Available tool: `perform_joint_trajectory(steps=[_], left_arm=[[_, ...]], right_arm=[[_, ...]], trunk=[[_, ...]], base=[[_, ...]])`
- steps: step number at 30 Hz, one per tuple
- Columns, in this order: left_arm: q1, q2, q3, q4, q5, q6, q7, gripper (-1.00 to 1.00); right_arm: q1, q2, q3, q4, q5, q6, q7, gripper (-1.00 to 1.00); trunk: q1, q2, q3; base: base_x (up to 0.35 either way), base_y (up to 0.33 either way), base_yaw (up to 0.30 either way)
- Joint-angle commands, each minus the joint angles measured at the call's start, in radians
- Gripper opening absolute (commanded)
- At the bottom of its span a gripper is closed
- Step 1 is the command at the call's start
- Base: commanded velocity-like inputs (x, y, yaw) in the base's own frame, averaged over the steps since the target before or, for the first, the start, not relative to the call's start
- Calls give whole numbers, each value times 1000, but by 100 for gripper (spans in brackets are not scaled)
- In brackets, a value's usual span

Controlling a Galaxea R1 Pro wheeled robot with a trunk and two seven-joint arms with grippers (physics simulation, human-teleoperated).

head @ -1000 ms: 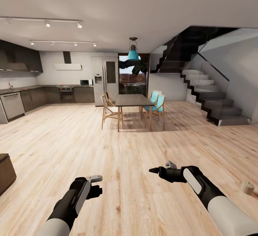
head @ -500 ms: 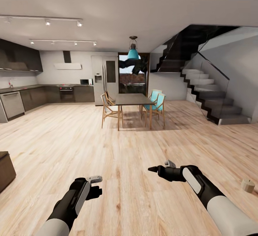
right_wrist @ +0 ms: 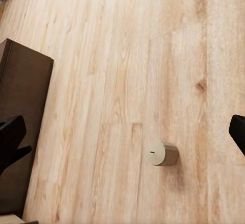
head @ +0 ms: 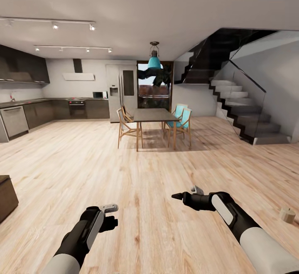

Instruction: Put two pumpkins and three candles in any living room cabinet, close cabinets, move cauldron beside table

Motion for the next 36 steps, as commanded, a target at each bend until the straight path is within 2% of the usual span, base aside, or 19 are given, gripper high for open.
perform_joint_trajectory(steps=[1,25,30,36], left_arm=[[-1,-1,3,-1,11,4,8,100],[-1,5,4,-1,11,4,8,100],[-1,26,12,0,11,2,8,100],[-1,32,16,0,10,-17,8,100]], right_arm=[[-1,-1,3,0,1,1,3,100],[-1,-1,0,1,0,-10,5,100],[-1,0,0,1,0,-11,5,100],[0,0,-1,1,0,-29,4,100]], trunk=[[4,-8,-4],[96,-176,-80],[115,-211,-95],[138,-253,-114]], base=[[0,0,0],[0,0,0],[0,0,0],[0,0,0]])
